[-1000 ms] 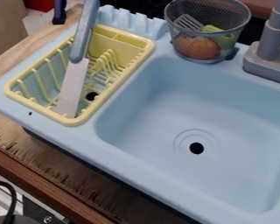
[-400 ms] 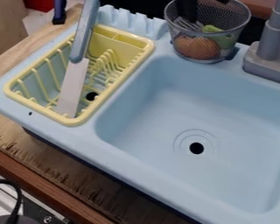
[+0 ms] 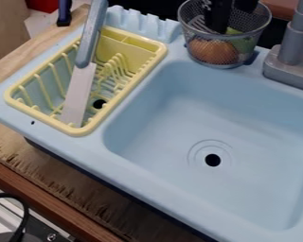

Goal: Put the silver spatula in the sink

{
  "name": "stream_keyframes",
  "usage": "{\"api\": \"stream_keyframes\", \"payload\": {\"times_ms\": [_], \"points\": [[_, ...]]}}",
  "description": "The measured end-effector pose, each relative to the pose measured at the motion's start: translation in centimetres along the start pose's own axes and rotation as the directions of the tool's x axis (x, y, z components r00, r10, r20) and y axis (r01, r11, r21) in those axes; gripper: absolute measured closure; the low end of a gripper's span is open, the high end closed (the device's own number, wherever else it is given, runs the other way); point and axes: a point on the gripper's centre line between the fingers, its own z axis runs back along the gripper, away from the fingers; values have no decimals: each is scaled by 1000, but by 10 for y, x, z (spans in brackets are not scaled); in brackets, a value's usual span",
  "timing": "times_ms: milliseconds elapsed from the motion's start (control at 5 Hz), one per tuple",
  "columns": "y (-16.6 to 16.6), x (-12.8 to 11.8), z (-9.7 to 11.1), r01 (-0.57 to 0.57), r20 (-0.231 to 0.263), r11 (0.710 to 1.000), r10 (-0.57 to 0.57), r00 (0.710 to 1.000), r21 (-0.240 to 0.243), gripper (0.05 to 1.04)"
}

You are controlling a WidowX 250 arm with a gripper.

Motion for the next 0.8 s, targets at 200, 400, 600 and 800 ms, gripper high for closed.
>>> {"api": "stream_keyframes", "payload": {"times_ms": [200,400,600,800], "points": [[1,1,-4,-46,8,999,46,999,19,85],[1,-1,-10,-54,3,998,54,999,38,85],[2,-2,-15,-91,-20,994,93,996,55,85],[2,1,-17,-128,-22,990,130,991,61,85]]}}
